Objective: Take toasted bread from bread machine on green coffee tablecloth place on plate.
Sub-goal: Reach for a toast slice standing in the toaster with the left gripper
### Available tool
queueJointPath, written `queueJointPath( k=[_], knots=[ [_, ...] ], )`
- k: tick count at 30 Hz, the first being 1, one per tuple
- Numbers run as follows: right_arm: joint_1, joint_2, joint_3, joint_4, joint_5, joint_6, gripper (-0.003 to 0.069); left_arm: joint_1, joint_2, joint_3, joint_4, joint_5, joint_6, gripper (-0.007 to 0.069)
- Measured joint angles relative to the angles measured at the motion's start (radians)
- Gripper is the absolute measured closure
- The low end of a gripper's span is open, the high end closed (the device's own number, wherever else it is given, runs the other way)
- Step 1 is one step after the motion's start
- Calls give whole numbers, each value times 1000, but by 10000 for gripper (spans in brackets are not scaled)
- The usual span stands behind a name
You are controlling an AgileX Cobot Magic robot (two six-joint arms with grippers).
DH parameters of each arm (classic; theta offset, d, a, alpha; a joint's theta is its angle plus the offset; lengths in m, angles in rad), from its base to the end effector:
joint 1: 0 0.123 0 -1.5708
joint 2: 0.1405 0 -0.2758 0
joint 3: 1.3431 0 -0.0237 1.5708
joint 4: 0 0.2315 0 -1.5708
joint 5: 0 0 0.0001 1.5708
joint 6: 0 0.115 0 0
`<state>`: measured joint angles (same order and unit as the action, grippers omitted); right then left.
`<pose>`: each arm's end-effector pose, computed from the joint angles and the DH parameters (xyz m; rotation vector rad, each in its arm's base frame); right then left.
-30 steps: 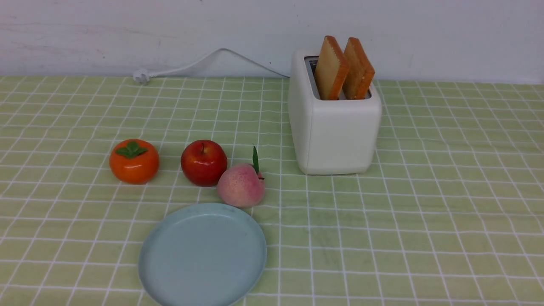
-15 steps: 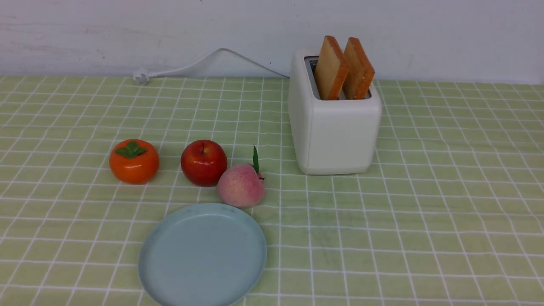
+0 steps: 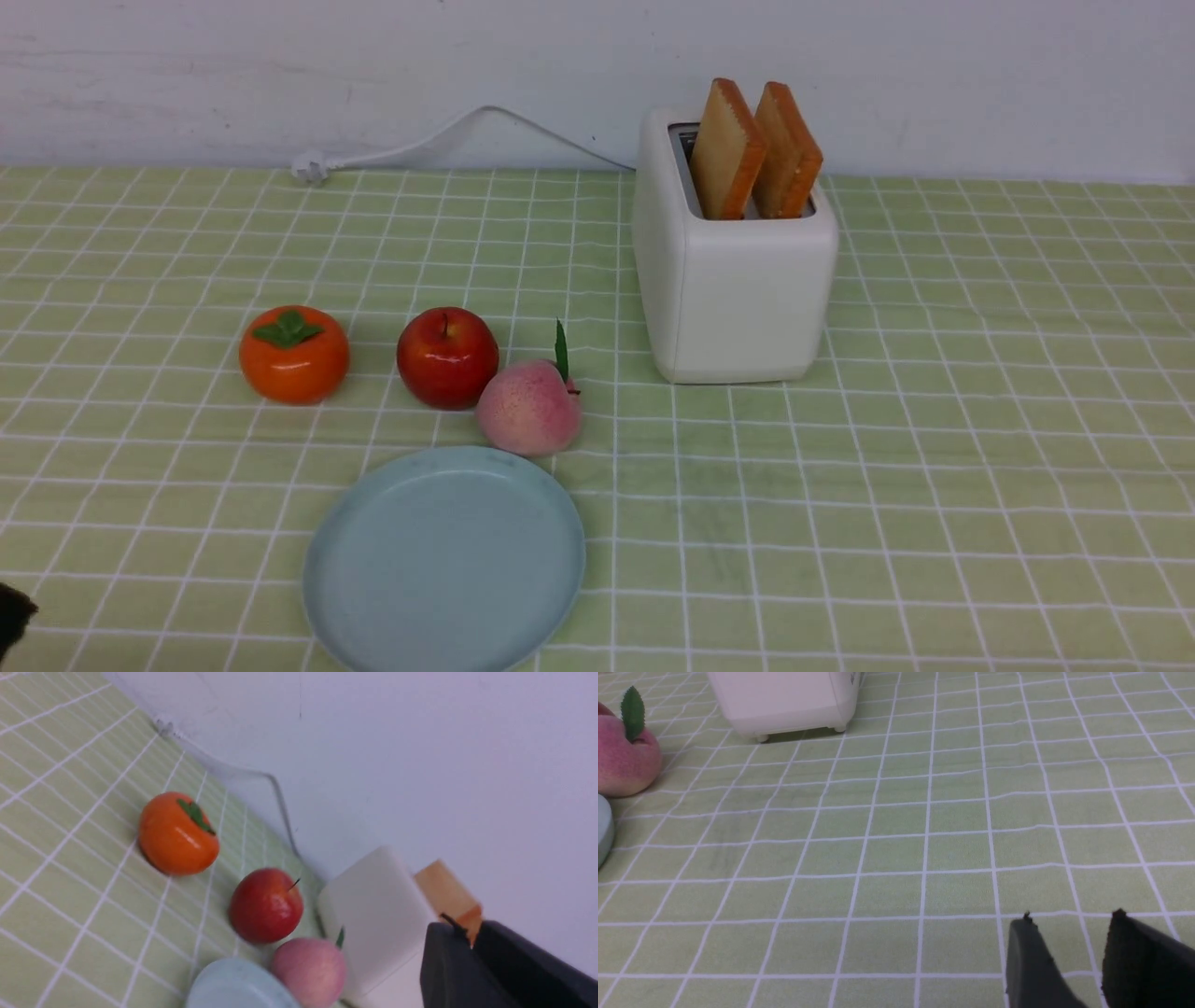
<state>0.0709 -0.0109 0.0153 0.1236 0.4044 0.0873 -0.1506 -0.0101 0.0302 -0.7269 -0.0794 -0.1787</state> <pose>0.0637 0.0101 0.1653 0.0900 1.8937 0.2313 0.0700 -0.0046 0.2124 -0.5924 1.3755 -0.8210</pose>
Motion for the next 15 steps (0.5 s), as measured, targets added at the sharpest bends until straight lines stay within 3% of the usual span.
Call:
queueJointPath(
  k=[4, 6, 9, 15],
  knots=[
    [0, 0, 0, 1, 0, 0, 418, 0, 0, -1, -96, -15, 14, 547],
    [0, 0, 0, -3, 0, 0, 418, 0, 0, -26, -100, 55, 60, 565],
    [0, 0, 0, -10, -5, 0, 418, 0, 0, -126, -80, 163, 179, 631],
    [0, 0, 11, -24, -98, 23, 418, 0, 135, -370, -20, 333, 428, 638]
  ],
)
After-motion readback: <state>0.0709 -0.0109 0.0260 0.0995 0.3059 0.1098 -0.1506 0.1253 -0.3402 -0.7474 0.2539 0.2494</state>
